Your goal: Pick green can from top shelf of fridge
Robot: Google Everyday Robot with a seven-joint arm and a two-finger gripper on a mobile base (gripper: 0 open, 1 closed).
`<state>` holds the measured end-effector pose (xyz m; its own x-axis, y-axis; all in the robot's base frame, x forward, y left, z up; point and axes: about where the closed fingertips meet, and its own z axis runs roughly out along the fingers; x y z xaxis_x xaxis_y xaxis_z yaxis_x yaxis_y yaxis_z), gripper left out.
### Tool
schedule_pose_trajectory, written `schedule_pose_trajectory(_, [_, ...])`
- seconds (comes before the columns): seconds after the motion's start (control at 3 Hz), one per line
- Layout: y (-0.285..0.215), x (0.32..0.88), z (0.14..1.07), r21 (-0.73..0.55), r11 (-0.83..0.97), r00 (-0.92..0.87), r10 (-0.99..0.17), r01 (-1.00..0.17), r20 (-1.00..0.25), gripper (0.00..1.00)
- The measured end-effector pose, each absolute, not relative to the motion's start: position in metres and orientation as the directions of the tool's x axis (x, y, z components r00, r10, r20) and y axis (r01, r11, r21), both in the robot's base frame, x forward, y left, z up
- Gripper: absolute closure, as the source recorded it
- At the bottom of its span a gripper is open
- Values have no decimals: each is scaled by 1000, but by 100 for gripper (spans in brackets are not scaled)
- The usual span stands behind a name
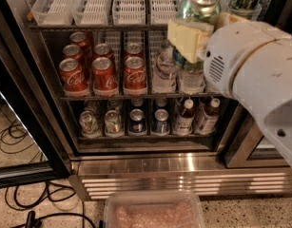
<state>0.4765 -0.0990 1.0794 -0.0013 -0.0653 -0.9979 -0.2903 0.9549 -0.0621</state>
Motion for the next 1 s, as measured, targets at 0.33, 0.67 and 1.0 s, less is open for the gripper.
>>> schedule_pose_trajectory(0.33, [-97,458,1047,44,929,-130,-5,-367,-992,100])
schedule_pose_trajectory(0.67, [-93,436,1030,141,870,-209,45,-472,-977,100])
schedule_pose_trajectory(1.0, [-87,417,1022,198,788,-253,56,-582,-966,100])
